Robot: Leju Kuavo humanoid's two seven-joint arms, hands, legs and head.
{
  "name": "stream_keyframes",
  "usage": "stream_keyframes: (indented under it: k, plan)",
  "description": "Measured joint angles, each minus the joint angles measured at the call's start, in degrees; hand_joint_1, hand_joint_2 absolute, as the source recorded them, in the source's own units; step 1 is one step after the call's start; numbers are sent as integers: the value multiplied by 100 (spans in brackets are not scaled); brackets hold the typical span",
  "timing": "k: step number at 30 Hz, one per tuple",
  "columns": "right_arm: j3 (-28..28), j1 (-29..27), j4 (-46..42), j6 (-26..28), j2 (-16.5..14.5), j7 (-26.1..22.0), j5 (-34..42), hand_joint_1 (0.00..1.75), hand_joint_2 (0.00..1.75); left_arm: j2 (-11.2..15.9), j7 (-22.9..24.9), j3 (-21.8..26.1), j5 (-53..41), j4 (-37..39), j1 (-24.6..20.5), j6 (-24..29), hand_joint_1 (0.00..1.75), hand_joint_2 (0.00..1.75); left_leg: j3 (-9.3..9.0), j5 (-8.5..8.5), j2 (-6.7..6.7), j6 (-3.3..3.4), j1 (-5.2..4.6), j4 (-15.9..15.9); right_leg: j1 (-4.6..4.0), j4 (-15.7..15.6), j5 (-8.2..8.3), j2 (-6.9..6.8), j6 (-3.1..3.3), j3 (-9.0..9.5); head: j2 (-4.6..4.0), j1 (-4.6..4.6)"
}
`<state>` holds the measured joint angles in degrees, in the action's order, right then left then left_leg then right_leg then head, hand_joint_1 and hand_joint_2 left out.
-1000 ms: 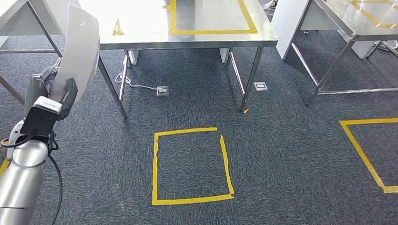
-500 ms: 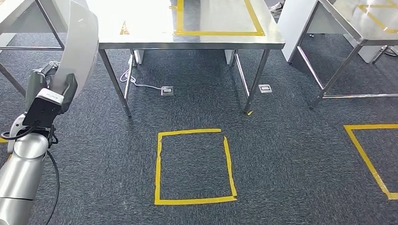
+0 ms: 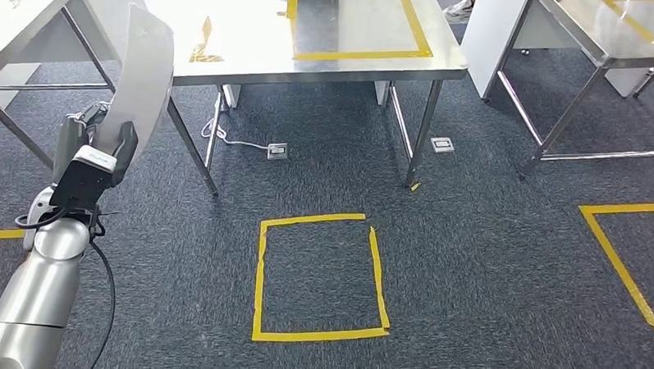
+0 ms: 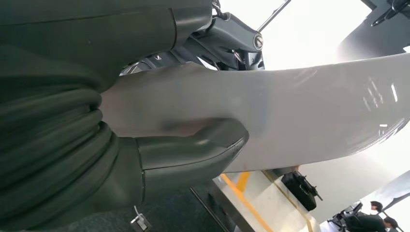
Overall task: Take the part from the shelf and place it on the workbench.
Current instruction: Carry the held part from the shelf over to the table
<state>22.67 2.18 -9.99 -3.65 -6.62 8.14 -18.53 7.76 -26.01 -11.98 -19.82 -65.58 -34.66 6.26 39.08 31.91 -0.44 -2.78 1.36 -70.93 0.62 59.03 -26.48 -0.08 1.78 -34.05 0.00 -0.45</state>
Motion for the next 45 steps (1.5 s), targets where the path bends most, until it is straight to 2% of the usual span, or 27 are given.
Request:
stream_keyframes:
  k: [1, 2, 3, 5, 6, 8, 9, 11, 13, 16, 17, 18, 19, 21, 22, 23, 27, 29, 31, 32, 33, 34, 36, 38, 42, 43, 45]
  plan:
    - [0, -1, 0, 0, 0, 1, 0, 0, 0, 0, 2, -7, 0, 5, 9, 1, 175, 175, 185, 89, 2, 2, -2, -274, -11, 2, -24, -1, 12, 20, 0, 1]
    - [0, -6, 0, 0, 0, 2, 0, 0, 0, 0, 4, -12, 0, 10, 19, 2, 175, 175, 292, 76, 3, 14, -4, -384, -23, 5, -51, -2, 17, 49, 0, 1]
    - [0, -10, 0, 0, -1, 2, 0, 0, 0, 1, 6, -17, 0, 14, 26, 2, 175, 175, 284, -58, 5, 37, -8, -271, -32, 6, -80, -2, 16, 87, 0, 1]
    - [1, -14, 0, 0, -3, 1, 0, 0, 0, 2, 6, -26, 0, 14, 27, 4, 175, 175, 28, -527, 29, 109, -38, 430, -42, 5, -148, -3, 1, 182, 0, 1]
    - [2, -13, 0, -1, -6, 1, 0, 0, 0, 2, 5, -30, 0, 14, 20, 7, 175, 175, -108, -647, 57, 147, -68, 791, -47, 7, -179, -4, -17, 216, 0, 1]
    - [2, -3, -1, -2, -10, 1, 0, 0, 0, 1, 7, -39, 0, 16, 6, 13, 175, 175, -263, -701, 99, 214, -122, 1170, -53, 3, -219, -14, -79, 249, 0, -5]
    - [2, -3, -1, -2, -11, 1, 0, 0, 0, 1, 9, -42, 0, 19, 2, 15, 175, 175, -287, -661, 99, 237, -131, 1198, -61, 10, -216, -20, -117, 261, 0, -5]
    - [3, -7, -1, -2, -10, 2, 0, 0, 0, -2, 8, -45, -1, 14, 0, 22, 175, 175, -371, -721, 64, 293, -105, 1233, -66, 81, -220, -31, -179, 279, 0, -2]
    - [4, 0, -1, -2, -6, 1, 0, 0, 0, -7, 3, -45, -2, 5, -16, 27, 175, 175, -465, -701, 44, 348, -78, 1263, -55, 443, -309, -19, -227, 89, 0, 14]
    - [4, 6, -1, -1, -4, 2, 1, 0, 0, -13, 4, -46, -2, 9, -24, 28, 175, 175, -531, -620, 31, 396, -75, 1271, -26, 1421, -676, -6, -303, -580, 0, 30]
    - [5, 0, -1, 2, -4, 3, 1, 0, 0, -19, 4, -47, -2, 14, -19, 27, 175, 175, -560, -588, 18, 395, -75, 1270, -18, 1555, -711, -6, -325, -731, 0, 32]
    - [7, -7, -1, 6, -4, 4, 2, 0, 0, -26, 4, -48, -2, 18, -16, 27, 175, 175, -599, -553, 2, 388, -74, 1269, -11, 1497, -625, -6, -338, -787, 0, 34]
    - [10, -13, 0, 11, -4, 5, 4, 0, 0, -34, 4, -48, -2, 21, -15, 26, 175, 175, -647, -514, -11, 375, -73, 1267, -4, 1231, -414, -6, -337, -736, 0, 38]
    - [22, -18, 0, 22, -3, 6, 8, 0, 0, -49, 4, -49, -2, 31, -26, 24, 175, 175, -740, -427, -28, 328, -77, 1256, -3, 439, 88, -5, -297, -483, 0, 40]
    - [28, -14, 0, 25, -3, 6, 9, 0, 0, -54, 4, -50, -2, 38, -38, 22, 175, 175, -765, -390, -33, 298, -83, 1257, -15, 153, 192, -5, -264, -388, 0, 40]
    - [33, -10, 0, 25, -3, 6, 10, 0, 0, -56, 6, -50, -2, 44, -49, 12, 175, 175, -779, -358, -37, 263, -89, 1264, -30, -8, 236, -4, -230, -329, 0, 39]
    - [42, -17, 0, 26, -3, 3, 14, 0, 0, -63, 3, -70, -3, 56, -79, -27, 175, 175, -800, -317, -32, 133, -87, 1075, -29, -83, 200, -4, -48, -163, 0, 31]
    - [43, -9, 0, 26, -3, -1, 16, 0, 0, -66, -2, -90, -4, 63, -102, -30, 175, 175, -531, -178, -3, 105, -77, 577, -23, -98, 150, 0, 17, -59, 0, 20]
    - [44, -7, 0, 25, -4, -3, 16, 0, 0, -64, -2, -105, -7, 79, -100, -33, 175, 175, -78, 78, 4, 68, -77, -90, -25, -98, 73, 7, 37, 18, 0, 16]
    - [44, -11, 0, 25, -4, -5, 15, 0, 0, -63, 0, -112, -9, 86, -85, -33, 175, 175, 98, 158, 5, 53, -76, -276, -26, -97, 26, 10, 34, 69, 0, 15]
    - [45, -19, 0, 25, -4, -9, 15, 0, 0, -62, 1, -117, -11, 91, -70, -34, 175, 175, 192, 144, 7, 52, -76, -290, -27, -97, -24, 12, 28, 130, 0, 15]
    - [45, -25, 0, 23, -4, -14, 15, 0, 0, -58, 2, -121, -13, 92, -60, -34, 175, 175, 181, 5, 9, 63, -76, -104, -27, -97, -76, 14, 19, 198, 0, 16]
    - [46, -30, 0, 13, -4, -24, 15, 0, 0, -46, 0, -125, -13, 92, -53, -34, 175, 175, -7, -524, 30, 115, -80, 631, -30, -92, -190, 13, -15, 330, 0, 15]
    - [46, -20, 0, 7, -4, -33, 13, 0, 0, -33, 1, -132, -15, 93, -48, -41, 175, 175, -153, -810, 59, 181, -105, 1156, -42, -98, -288, 18, -75, 394, 0, 7]
    - [47, -10, 0, 4, -1, -44, 8, 0, 0, -27, -2, -146, -21, 57, -32, -57, 175, 175, -277, -796, 30, 339, -102, 1262, -54, 42, -335, 12, -212, 417, 0, 19]
    - [48, -7, 0, 4, 0, -50, 7, 0, 0, -27, -2, -149, -22, 44, -38, -57, 175, 175, -329, -773, 21, 372, -94, 1266, -48, 230, -360, 12, -236, 314, 0, 23]
    - [48, 0, 0, 1, 2, -66, 7, 0, 0, -26, -3, -151, -22, 27, -46, -58, 175, 175, -413, -702, 16, 423, -94, 1273, -33, 903, -532, 16, -278, -118, 0, 30]
